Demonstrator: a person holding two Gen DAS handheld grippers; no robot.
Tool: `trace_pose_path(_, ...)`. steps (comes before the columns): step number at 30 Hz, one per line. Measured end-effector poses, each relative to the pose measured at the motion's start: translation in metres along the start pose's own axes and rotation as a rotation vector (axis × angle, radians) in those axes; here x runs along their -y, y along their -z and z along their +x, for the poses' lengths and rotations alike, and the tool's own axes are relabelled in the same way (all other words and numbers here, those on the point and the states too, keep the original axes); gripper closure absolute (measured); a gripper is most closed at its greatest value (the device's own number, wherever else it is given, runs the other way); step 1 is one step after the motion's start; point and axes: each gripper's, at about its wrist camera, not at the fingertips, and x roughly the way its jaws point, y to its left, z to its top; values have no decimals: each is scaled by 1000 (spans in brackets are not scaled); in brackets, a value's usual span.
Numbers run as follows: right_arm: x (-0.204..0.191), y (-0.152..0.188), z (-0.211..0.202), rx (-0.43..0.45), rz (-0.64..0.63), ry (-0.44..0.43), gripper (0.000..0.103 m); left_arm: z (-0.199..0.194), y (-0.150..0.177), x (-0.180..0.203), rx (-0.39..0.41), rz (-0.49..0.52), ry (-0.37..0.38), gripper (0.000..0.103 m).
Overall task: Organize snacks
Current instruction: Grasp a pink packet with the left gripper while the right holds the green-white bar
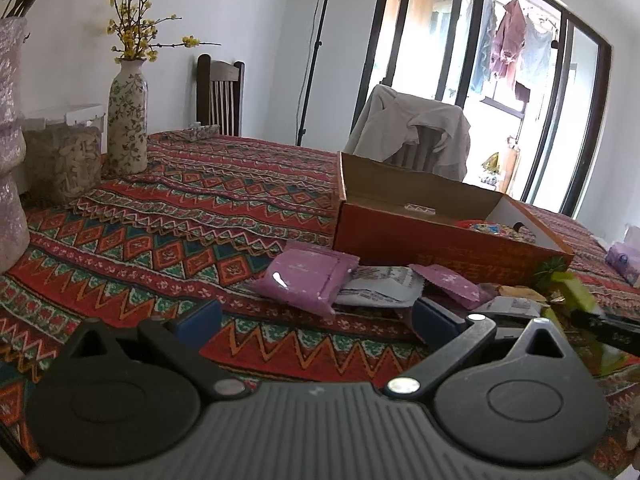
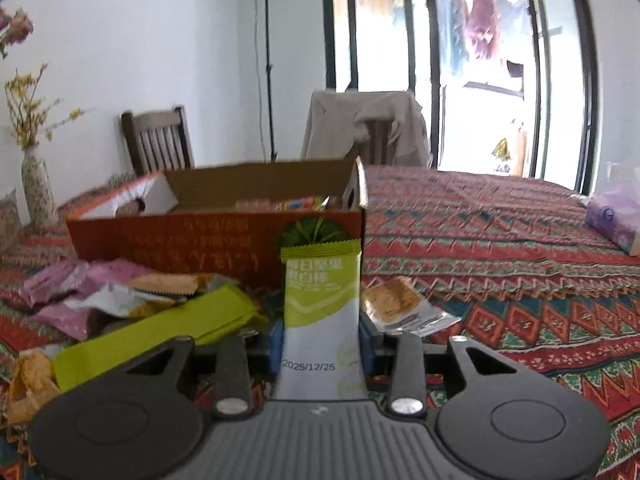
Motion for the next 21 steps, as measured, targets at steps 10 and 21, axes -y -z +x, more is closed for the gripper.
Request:
trace_pose_path(10, 5, 1, -6, 52, 47, 14, 67, 49, -22, -2, -67, 56, -46, 0)
trace_pose_path(21, 5, 3, -5, 45, 54, 13, 67, 112, -32, 2, -174, 122, -113, 0)
